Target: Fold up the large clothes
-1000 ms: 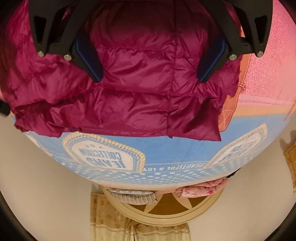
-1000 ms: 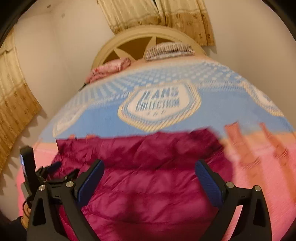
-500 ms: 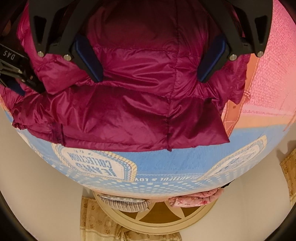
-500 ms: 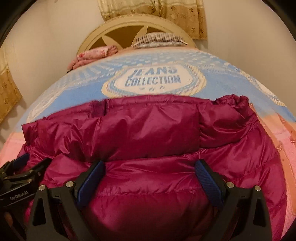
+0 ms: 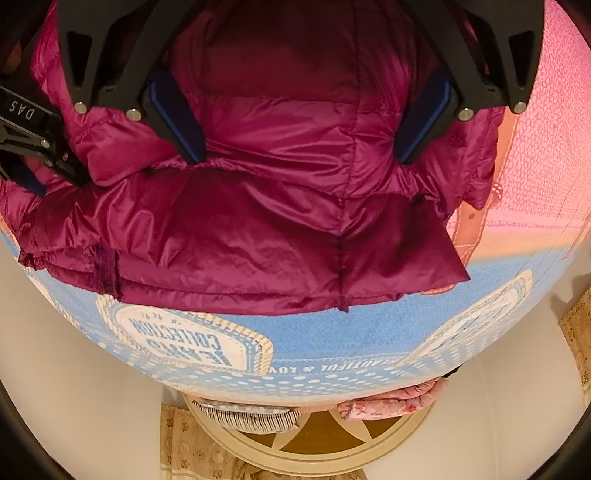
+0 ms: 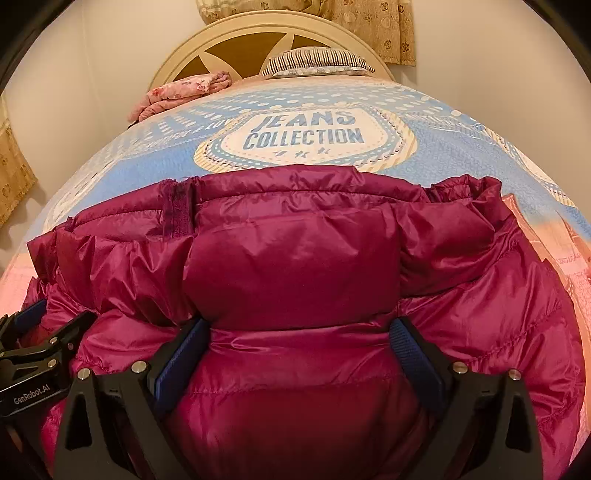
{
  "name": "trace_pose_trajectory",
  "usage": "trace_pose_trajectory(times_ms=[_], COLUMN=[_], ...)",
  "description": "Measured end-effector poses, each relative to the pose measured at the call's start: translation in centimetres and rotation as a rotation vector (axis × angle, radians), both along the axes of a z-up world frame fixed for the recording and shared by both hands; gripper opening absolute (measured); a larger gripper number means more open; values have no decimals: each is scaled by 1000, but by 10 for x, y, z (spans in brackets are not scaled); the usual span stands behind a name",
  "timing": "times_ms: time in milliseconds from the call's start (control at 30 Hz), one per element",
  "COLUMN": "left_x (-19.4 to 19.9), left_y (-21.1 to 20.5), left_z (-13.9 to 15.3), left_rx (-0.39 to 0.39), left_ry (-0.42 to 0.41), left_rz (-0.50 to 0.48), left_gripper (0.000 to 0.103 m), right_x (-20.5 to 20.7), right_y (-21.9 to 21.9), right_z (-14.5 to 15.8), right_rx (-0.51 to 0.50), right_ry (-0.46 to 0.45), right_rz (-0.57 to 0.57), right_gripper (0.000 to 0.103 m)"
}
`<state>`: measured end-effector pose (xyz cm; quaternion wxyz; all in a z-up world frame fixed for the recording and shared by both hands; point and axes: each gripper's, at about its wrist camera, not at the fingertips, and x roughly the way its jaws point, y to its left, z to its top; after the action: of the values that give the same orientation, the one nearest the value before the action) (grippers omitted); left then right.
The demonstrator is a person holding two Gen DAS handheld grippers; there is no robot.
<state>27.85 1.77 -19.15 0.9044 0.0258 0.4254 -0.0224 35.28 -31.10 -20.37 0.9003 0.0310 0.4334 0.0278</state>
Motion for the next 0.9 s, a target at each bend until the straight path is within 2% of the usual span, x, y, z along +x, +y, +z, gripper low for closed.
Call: trace_pose_trajectory(times_ms=[733, 800, 900], left_x=[2, 0, -10], left_y=[0, 3, 18], left_z=[-2, -1, 11], left_rx=[1, -21, -95], left_ry=[4, 2, -2], left_rz=[-9, -12, -31], left_gripper=[103, 103, 103], right_x=[1, -1, -19], right_y=[7, 7, 12], right_z=[0, 7, 29], right_rx=[-53, -58, -31], right_ry=[31, 42, -2], right_rz=[-2, -11, 2], right_gripper=[100, 100, 100])
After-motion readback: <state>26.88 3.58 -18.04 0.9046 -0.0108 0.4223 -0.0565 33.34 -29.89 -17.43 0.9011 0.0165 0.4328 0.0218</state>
